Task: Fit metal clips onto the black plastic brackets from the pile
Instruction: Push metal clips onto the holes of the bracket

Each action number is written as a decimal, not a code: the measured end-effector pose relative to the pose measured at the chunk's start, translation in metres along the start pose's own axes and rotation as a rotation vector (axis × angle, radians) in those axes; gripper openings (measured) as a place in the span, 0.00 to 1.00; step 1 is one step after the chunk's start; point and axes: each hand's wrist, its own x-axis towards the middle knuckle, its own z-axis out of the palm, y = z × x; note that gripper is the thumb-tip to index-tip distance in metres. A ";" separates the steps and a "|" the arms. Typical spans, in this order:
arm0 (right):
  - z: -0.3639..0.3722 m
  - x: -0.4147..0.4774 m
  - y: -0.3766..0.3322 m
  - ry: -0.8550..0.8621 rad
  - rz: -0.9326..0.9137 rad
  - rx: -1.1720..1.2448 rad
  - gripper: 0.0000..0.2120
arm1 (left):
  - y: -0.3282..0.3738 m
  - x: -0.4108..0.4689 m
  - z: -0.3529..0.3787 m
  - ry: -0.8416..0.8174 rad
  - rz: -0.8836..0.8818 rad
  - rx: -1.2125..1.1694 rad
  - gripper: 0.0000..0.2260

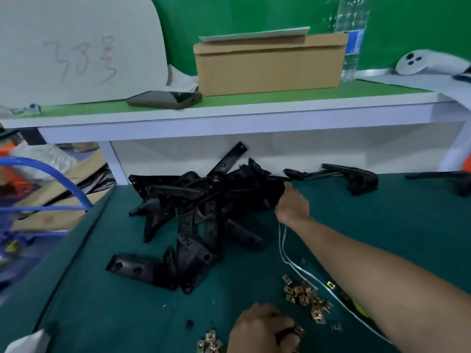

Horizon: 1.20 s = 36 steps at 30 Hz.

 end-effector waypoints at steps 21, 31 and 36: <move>-0.098 -0.236 0.087 -0.131 0.121 0.687 0.19 | 0.001 -0.012 0.005 0.113 -0.203 -0.275 0.12; -0.091 -0.271 0.110 -0.113 -0.091 0.052 0.20 | -0.001 -0.016 0.016 0.109 -0.183 -0.180 0.07; -0.076 -0.284 0.104 0.050 -0.232 -0.035 0.05 | -0.003 -0.018 0.017 0.101 -0.164 -0.100 0.10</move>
